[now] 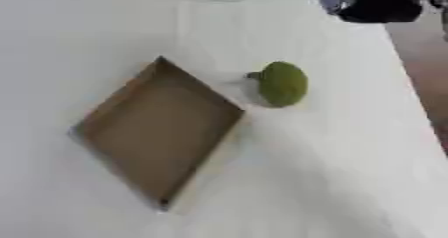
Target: Pick up objects on the table and place them in the box.
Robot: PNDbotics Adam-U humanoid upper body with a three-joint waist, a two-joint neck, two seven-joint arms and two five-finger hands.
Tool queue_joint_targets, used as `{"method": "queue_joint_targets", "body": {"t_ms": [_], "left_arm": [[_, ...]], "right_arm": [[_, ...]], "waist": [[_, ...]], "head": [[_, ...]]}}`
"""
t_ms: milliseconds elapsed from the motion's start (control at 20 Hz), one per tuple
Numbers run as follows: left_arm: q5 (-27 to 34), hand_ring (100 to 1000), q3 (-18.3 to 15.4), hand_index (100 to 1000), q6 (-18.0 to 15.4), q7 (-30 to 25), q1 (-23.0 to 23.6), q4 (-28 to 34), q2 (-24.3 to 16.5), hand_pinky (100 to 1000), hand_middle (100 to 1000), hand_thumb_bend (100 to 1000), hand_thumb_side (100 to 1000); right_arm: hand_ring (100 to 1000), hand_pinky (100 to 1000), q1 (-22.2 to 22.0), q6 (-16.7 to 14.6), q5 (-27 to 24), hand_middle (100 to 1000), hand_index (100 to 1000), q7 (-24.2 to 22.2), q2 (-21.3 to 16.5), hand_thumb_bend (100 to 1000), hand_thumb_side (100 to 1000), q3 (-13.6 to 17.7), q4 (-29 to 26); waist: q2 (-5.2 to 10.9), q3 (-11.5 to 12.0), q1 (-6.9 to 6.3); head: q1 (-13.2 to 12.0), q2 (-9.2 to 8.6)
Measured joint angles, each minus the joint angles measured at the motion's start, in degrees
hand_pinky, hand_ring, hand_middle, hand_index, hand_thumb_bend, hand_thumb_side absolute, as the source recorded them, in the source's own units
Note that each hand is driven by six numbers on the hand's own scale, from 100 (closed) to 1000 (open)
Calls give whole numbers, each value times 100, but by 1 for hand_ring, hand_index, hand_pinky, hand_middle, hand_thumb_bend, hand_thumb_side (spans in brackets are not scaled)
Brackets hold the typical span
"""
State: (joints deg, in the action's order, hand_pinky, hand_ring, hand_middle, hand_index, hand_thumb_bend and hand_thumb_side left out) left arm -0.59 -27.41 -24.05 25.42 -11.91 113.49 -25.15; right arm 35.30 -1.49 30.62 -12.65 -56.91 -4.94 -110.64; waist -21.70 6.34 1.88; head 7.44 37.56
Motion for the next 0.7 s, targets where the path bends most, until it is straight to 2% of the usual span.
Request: {"method": "queue_joint_targets", "body": {"t_ms": [300,700], "left_arm": [[-39,734,-27,818,10,8,31,0,2,704,688,100,590],[-44,734,-29,818,13,5,38,0,3,704,688,100,590]], "right_arm": [[885,877,-30,-69,-125,917,967,-585,-26,100,577,38,-71],[886,887,-70,-110,-458,909,967,-1361,-70,100,558,30,-96]], "waist": [[-1,-11,-2],[-6,-13,-1]], "head": [[-2,19],[0,19]]}}
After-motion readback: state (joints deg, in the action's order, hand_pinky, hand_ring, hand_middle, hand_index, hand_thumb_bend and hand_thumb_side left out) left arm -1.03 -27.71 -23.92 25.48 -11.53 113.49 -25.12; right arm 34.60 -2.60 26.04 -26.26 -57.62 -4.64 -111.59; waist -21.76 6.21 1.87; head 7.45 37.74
